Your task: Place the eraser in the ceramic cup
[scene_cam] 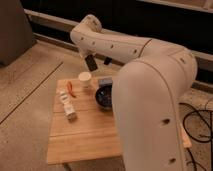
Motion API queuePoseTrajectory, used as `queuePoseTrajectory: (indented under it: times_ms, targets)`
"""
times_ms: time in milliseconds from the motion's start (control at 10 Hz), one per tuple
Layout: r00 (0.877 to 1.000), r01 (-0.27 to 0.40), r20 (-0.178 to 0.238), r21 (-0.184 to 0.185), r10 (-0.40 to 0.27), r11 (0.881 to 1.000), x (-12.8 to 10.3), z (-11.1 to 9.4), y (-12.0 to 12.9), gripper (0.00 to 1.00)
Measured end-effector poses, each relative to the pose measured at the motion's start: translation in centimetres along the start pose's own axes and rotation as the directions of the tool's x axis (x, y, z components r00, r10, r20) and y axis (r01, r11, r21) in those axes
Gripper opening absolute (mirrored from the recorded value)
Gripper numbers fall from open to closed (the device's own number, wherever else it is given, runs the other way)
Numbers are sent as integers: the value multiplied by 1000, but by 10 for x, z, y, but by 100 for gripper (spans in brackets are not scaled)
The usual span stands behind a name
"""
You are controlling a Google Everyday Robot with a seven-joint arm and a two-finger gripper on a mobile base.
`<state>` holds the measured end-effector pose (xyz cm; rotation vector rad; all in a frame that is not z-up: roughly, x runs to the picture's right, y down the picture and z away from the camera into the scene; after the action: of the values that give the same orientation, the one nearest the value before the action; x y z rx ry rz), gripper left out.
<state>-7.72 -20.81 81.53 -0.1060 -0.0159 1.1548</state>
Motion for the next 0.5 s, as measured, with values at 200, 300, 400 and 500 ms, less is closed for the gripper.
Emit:
queuePoseTrajectory:
  times_ms: [200, 300, 400, 500]
  targets:
    - [1000, 12, 20, -3, -12, 1000, -21, 17, -4, 0]
    - [999, 0, 32, -29, 1, 1000, -29, 23, 6, 0]
    - [999, -11, 37, -52, 13, 999, -33, 28, 14, 0]
    - [999, -28, 43, -83, 32, 996, -37, 33, 25, 0]
